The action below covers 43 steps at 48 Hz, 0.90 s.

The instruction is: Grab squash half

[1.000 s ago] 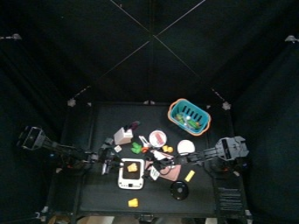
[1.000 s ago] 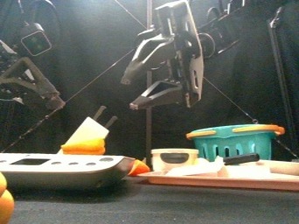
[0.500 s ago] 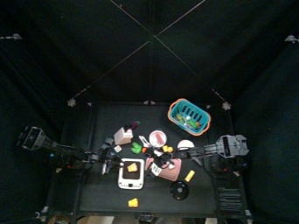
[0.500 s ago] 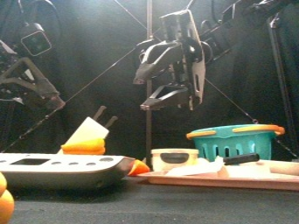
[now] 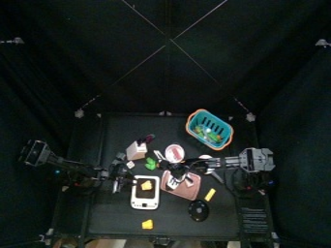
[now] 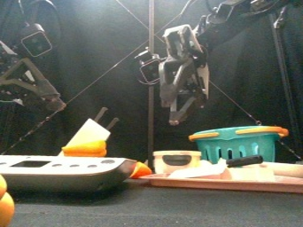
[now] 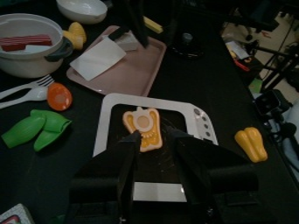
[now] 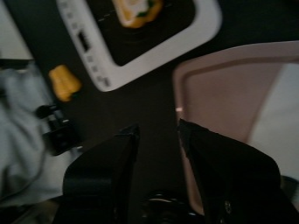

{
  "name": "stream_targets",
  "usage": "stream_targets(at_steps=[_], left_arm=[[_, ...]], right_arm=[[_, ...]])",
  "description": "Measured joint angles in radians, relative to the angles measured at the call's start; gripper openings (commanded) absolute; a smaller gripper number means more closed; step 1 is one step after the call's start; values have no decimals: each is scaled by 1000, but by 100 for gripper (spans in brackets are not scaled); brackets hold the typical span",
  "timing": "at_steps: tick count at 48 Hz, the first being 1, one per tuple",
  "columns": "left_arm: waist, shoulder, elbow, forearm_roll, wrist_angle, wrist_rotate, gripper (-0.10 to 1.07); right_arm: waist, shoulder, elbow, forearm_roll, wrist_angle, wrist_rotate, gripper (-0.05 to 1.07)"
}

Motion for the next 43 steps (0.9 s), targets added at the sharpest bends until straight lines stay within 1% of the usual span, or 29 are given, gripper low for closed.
stream_targets(at_steps=[5, 7, 11, 16, 25, 29, 36, 43], left_arm=[[0, 0, 5, -2, 0, 0, 72], [0, 0, 6, -2, 0, 0, 72], [-2, 0, 6, -2, 0, -2, 72], [-2, 0, 6, -2, -2, -2, 72], [-2, 0, 6, 0, 0, -2, 72], [-2, 0, 6, -2, -2, -2, 72], [-2, 0, 6, -2, 0, -2, 72], [-2, 0, 6, -2, 0, -2, 72]], right_arm=[[48, 3, -41, -247, 32, 163, 79], [67, 11, -49, -311, 37, 207, 79], [124, 31, -61, -403, 34, 252, 79], [207, 57, -71, -480, 0, 253, 79], [354, 92, -98, -578, -115, 267, 80], [397, 109, -124, -597, -146, 268, 80], [440, 184, -189, -600, -164, 270, 80], [448, 256, -270, -604, -146, 270, 86]])
